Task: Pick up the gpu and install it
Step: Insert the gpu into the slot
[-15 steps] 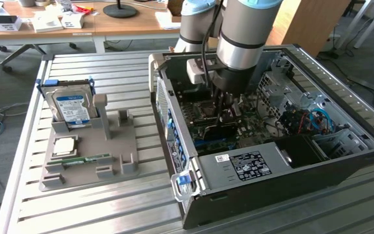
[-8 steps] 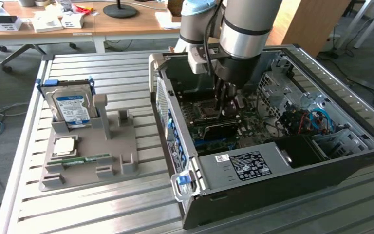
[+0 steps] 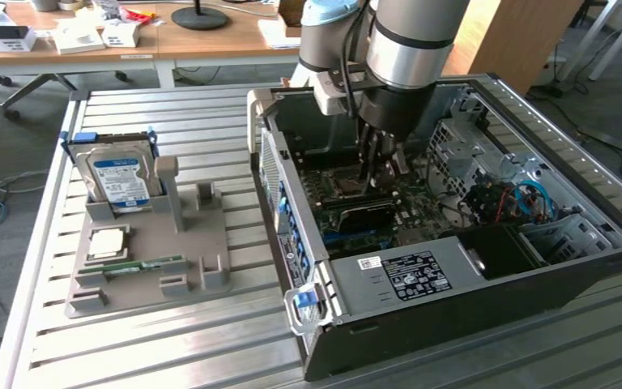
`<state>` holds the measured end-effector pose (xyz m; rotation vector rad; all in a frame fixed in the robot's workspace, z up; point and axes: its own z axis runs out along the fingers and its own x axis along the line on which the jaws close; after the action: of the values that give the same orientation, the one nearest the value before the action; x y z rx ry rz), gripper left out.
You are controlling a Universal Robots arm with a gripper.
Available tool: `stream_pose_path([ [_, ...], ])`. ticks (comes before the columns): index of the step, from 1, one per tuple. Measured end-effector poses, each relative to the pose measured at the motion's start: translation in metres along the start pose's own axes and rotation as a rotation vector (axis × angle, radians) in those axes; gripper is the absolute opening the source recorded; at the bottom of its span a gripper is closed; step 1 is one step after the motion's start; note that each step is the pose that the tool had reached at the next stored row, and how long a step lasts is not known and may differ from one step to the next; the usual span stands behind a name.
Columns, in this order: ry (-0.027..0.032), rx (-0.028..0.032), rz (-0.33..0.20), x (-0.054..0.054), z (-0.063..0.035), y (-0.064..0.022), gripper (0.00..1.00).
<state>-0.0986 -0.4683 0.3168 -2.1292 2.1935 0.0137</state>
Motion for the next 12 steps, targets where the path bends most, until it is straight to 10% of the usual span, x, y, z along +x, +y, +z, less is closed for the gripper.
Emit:
stream_pose_path([
  [5,0.0003,-0.0058,0.0,0.0,0.0,-0.0014,0.33],
  [10,0.0018,-0.052,0.003,-0.0002,-0.001,-0.0051,0.33],
  [12,0.002,-0.057,0.004,-0.0003,-0.0025,-0.0052,0.33],
])
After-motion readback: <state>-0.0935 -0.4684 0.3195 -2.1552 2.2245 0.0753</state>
